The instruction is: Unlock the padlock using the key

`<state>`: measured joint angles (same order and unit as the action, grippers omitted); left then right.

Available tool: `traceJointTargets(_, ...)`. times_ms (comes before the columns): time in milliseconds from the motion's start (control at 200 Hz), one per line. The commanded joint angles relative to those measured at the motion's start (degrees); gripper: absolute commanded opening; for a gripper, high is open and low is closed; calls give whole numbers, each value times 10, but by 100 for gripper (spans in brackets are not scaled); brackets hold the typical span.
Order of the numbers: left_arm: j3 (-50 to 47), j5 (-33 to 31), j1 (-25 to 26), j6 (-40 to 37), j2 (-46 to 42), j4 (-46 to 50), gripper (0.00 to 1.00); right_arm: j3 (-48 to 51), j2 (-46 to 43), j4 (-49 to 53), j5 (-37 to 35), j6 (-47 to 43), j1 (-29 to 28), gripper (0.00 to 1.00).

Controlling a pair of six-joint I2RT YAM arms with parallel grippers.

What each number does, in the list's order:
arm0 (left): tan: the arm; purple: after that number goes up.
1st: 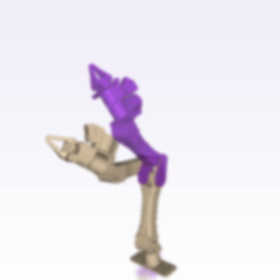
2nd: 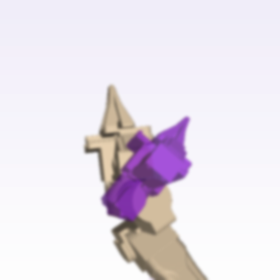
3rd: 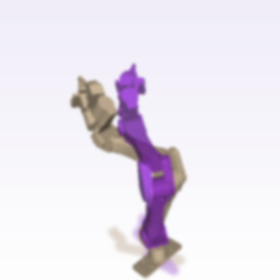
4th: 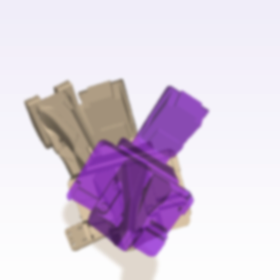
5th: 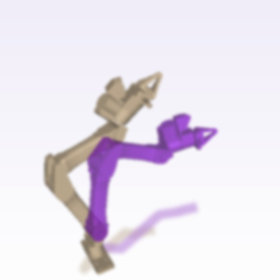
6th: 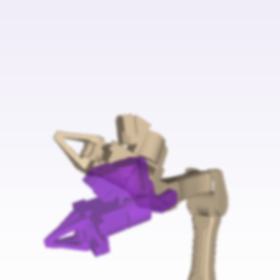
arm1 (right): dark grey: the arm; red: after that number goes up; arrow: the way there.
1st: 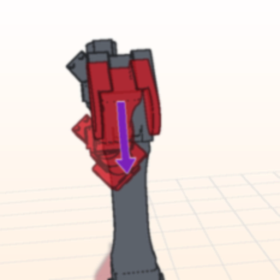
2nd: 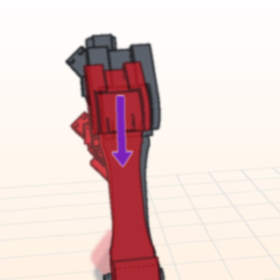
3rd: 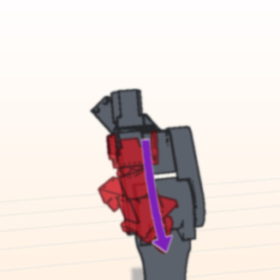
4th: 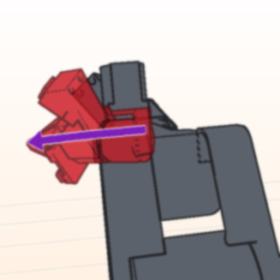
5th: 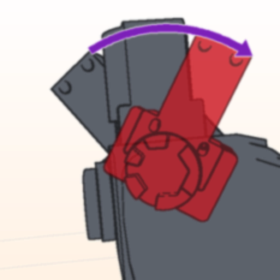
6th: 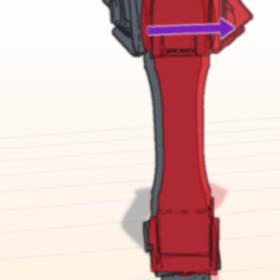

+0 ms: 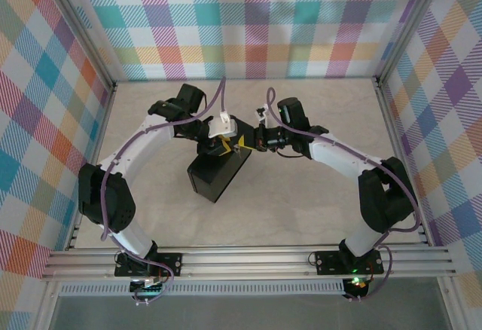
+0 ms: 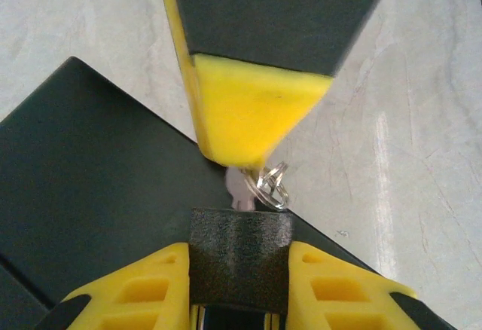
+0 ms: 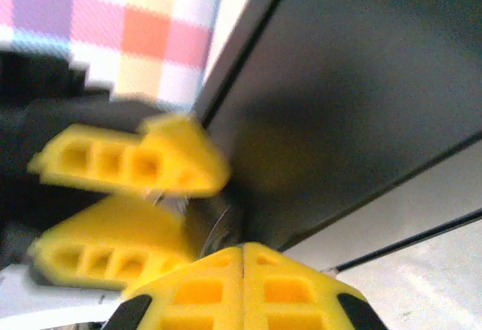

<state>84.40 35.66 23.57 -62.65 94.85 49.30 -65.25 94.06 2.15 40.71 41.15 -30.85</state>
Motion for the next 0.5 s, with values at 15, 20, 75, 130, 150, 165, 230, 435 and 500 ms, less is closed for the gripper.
traceJointTargets(15,-17,8,35,1,10,-3,29,5,10,3,33,40,-16,0)
traceJointTargets(20,-17,8,35,1,10,-3,29,4,10,4,33,39,-16,0)
traceJointTargets(75,-17,8,33,3,6,-4,32,-4,9,25,29,26,-16,0)
traceJointTargets(130,-17,9,30,7,1,-9,36,-9,7,39,26,17,-15,0)
traceJointTargets(150,-17,10,28,9,-1,-13,37,-10,5,45,24,9,-16,0)
traceJointTargets(165,-17,10,27,11,-2,-15,38,-13,4,52,21,6,-15,1)
traceJointTargets(230,-15,19,20,14,-10,-19,42,-20,-7,77,4,-17,-14,5)
traceJointTargets(435,-1,109,-27,63,-28,-45,47,-64,-40,149,-41,-169,-12,26)
traceJointTargets(500,3,114,-35,83,-28,-56,47,-68,-49,143,-40,-228,-13,34)
